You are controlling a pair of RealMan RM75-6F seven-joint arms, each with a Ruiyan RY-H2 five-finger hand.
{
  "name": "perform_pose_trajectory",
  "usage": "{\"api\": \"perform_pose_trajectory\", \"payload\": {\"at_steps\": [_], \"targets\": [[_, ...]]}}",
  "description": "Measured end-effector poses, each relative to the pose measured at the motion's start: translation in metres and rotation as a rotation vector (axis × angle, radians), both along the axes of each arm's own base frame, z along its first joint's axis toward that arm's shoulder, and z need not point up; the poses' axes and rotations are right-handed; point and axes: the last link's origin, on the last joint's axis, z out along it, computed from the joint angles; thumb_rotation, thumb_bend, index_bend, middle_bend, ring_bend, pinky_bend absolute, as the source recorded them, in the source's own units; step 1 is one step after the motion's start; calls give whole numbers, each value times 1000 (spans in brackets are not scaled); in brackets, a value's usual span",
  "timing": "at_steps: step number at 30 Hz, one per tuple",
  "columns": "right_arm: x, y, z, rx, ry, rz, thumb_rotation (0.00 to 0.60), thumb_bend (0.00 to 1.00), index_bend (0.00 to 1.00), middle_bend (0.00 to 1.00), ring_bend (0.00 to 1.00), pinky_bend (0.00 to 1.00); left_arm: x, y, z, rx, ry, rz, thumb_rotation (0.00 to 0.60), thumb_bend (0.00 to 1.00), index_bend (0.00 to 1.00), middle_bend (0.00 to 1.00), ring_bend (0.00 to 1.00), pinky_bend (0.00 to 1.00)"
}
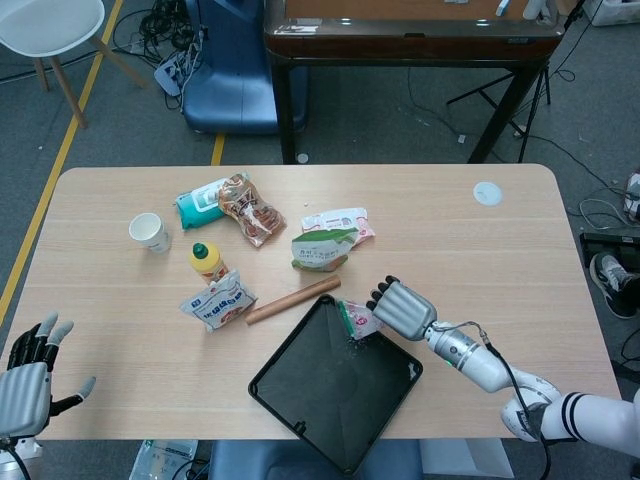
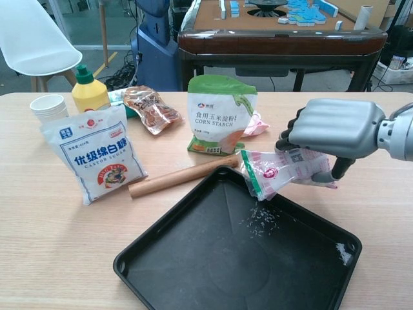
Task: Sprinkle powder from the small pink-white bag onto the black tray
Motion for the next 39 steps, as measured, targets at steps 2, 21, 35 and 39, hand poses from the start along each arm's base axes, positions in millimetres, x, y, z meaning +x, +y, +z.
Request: {"api": "perform_pose_trajectory", "payload": {"at_steps": [2,21,35,39], "targets": [[-3,0,0,10,-64,-47,600,584,525,490,442,474,0,0,0,0,1,1,600,176,145,54,37,34],[-55,-2,-8,149,-755,-392,600,578,529,491,438,474,6,2,-2,-7,13,-13,600,177,144,54,37,34],[-93,20,5,291,-1045,-517,600,578,573,526,443,478,10,4,-4,-14,14,-26,600,177,145,54,36,34],[-108,41,10,317,-1053,-522,600,579,573,526,443,478,13,5,-6,-20,12,-33,600,177,145,54,36,34]]}}
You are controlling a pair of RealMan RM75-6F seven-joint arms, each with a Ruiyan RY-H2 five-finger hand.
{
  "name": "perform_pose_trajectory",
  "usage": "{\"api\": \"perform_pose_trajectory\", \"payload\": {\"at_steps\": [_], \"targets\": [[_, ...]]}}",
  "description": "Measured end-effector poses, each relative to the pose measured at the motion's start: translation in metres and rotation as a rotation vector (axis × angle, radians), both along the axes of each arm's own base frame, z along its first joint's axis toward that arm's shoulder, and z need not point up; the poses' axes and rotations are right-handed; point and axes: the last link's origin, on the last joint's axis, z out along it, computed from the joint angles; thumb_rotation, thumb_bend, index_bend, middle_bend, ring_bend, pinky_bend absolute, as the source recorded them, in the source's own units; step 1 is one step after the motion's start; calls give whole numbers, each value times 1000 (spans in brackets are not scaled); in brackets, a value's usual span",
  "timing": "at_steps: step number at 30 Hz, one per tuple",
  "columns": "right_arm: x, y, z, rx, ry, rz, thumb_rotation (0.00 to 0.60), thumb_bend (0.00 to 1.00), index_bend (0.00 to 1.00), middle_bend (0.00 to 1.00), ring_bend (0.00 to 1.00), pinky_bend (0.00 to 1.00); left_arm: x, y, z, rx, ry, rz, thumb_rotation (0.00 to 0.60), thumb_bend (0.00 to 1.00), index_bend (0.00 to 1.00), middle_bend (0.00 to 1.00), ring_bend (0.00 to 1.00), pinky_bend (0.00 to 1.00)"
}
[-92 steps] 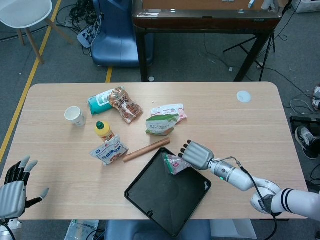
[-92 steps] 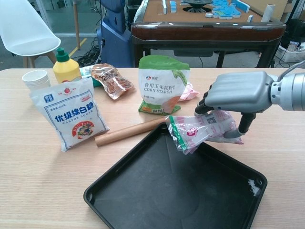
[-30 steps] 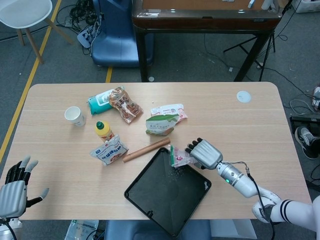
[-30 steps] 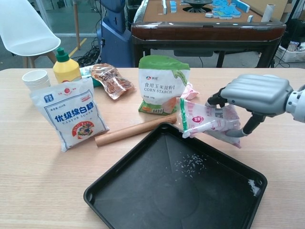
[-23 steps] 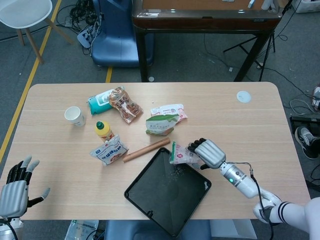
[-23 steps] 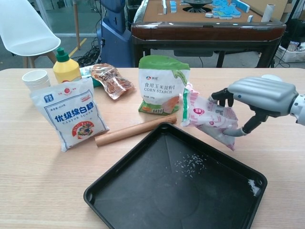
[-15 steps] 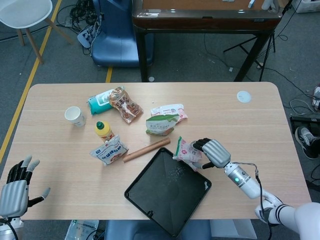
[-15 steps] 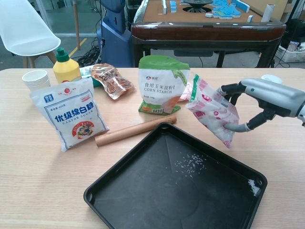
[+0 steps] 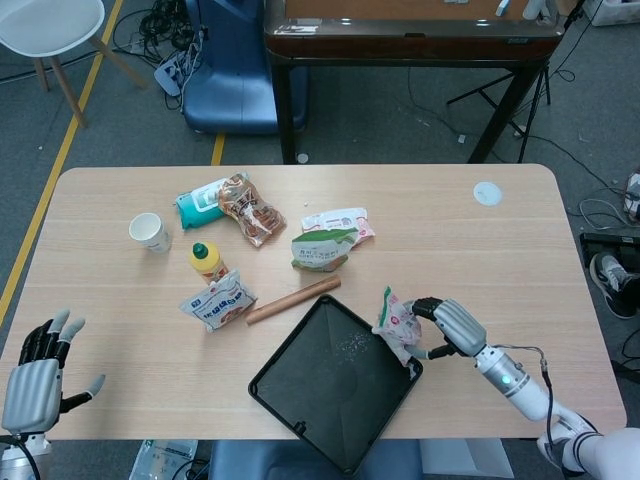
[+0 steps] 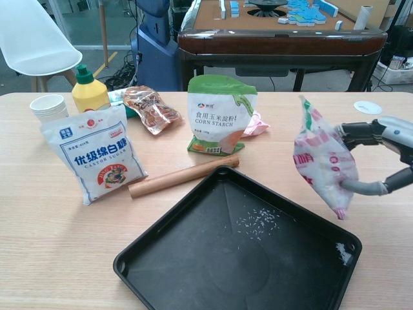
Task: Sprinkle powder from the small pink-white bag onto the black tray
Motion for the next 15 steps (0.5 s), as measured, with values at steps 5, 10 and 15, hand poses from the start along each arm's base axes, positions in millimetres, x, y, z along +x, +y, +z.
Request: {"api": "perform_pose_trajectory", "payload": {"at_steps": [5,10,15], "targets": [[-17,18,9,25,35,9,600,578,573,526,443,478,5,1,-1,-4,3,-13,600,176,144,54,36,34],[-30,29,21,12,74,20,600,578,573,526,443,478,10,3,-4,-15,3,-20,600,176,144,54,36,34],[-39,34,24,6,111,22,600,574,573,526,443,476,15,4,-8,-27,-10,-29,600,177,144,54,36,34]]}}
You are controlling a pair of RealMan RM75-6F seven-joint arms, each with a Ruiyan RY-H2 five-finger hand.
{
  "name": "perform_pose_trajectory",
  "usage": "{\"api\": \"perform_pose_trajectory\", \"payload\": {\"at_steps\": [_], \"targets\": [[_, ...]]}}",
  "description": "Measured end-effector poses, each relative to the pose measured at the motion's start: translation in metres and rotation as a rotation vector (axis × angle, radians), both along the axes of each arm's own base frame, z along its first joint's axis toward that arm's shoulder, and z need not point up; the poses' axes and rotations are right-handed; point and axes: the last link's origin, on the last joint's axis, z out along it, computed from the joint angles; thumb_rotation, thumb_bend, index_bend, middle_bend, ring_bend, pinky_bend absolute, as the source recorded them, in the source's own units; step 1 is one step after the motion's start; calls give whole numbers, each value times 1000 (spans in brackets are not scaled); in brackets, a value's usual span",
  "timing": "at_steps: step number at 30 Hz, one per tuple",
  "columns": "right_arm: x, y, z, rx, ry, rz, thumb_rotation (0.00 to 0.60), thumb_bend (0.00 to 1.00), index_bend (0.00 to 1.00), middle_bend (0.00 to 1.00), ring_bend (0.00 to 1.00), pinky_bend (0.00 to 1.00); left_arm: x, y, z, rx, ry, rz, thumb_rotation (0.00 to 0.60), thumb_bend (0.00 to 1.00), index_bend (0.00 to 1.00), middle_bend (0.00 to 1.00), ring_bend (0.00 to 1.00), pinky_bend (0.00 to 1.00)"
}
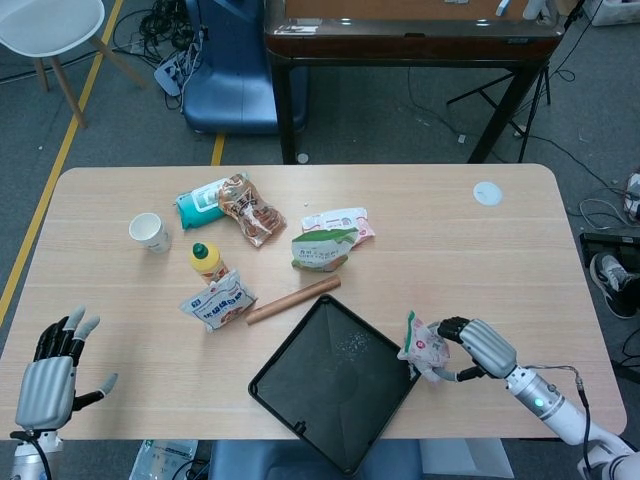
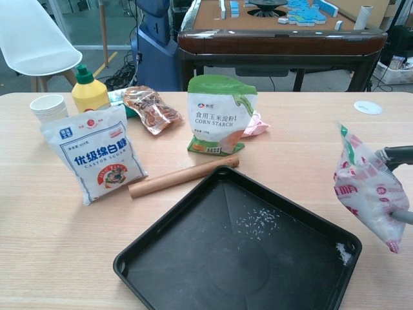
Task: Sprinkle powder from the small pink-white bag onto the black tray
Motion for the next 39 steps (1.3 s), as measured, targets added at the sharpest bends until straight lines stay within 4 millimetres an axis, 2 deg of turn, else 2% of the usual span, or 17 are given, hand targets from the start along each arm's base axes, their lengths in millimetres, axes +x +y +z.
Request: {"api": "perform_pose_trajectory", "payload": {"at_steps": [12,16,20,27,32,39], "targets": [[-17,9,-9,18,99,29,600,559,573,522,441,476,8,-1,-2,-6,7,-9,600,176,144,54,36,34],[-22,11,-12,23,127,31,600,547,573,499,412,462,10,-1,-2,-7,8,-9,600,177,144,54,36,34],[-25,12,-16,33,136,26,600,430,553,446,343,378,12,0,-2,-7,8,-12,600,177,144,54,36,34],[-25,11,-20,50,146,21,600,198,372,318,227,255,12,-1,-2,-5,4,-10,600,177,144,54,36,34],[-25,10,-18,41,142,18,600,148,328,294,202,237,12,-2,-1,-5,3,-8,600,176,144,54,36,34],[-24,11,-17,31,126,12,600,140,325,293,197,232,12,-1,-2,-9,-1,-13,600,177,144,54,36,34]]}}
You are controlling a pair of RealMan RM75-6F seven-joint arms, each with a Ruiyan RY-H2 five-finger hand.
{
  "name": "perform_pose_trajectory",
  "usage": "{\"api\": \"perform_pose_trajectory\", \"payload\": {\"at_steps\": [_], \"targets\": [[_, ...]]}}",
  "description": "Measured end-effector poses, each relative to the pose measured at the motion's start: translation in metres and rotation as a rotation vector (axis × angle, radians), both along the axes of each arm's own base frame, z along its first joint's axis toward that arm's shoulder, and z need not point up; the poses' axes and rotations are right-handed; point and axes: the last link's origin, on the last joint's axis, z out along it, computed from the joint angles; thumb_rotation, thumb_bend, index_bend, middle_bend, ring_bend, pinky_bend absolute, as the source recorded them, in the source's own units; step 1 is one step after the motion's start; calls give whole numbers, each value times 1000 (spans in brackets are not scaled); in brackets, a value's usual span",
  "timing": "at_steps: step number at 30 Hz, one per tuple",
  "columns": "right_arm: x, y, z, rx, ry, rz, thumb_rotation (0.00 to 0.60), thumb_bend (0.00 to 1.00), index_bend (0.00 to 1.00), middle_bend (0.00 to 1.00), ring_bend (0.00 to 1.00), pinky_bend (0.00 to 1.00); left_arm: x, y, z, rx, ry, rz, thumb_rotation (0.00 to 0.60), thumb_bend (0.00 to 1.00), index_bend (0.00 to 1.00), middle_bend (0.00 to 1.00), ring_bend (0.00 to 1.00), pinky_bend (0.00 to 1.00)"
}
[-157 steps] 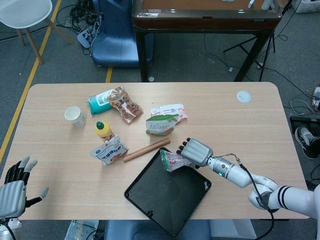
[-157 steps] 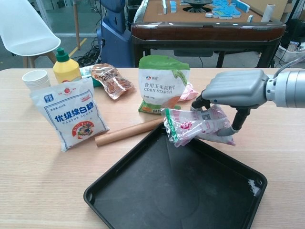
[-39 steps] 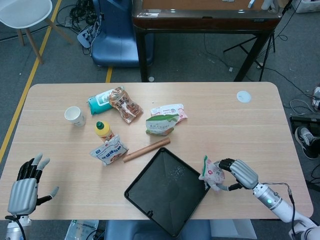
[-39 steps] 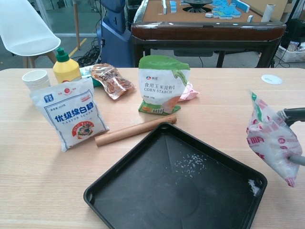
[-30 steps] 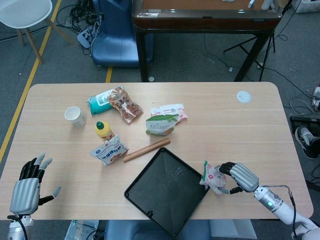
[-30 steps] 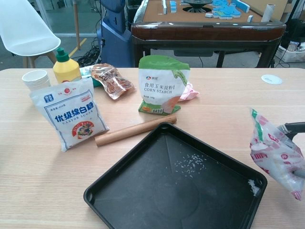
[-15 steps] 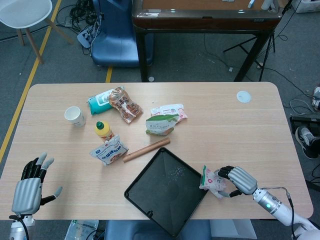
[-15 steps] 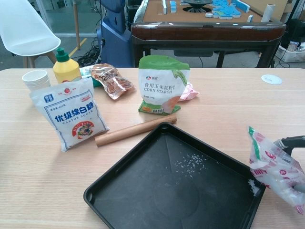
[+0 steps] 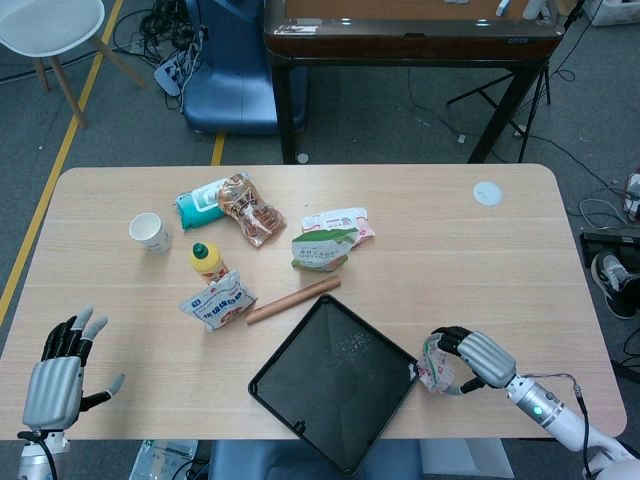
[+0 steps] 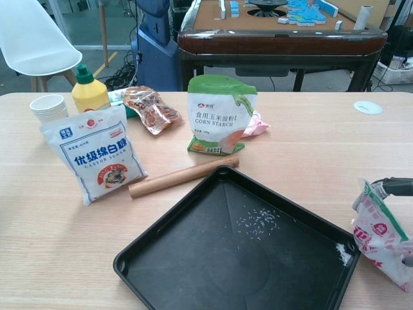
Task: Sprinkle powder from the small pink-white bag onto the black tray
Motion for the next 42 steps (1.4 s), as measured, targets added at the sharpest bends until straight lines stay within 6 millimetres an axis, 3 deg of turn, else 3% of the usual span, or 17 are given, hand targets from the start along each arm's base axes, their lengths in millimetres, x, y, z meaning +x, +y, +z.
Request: {"api": "perform_pose_trajectory", "payload": {"at_steps": [13,27,42], "targets": [[8,-1,11,-37,-48,17,600,139,322,293,197,232,-1,-1,1,3,-8,0,600,176,143,54,36,34],[8,-1,57,-191,-66,-4,600,139,321,293,197,232,-4,2,-1,-13,-17,1,600,177,134,54,33,34],[23,-4,68,-204,-24,-6,600,139,322,293,197,232,-12,4,-1,-13,-28,13,600,177,131,54,33,34]]}}
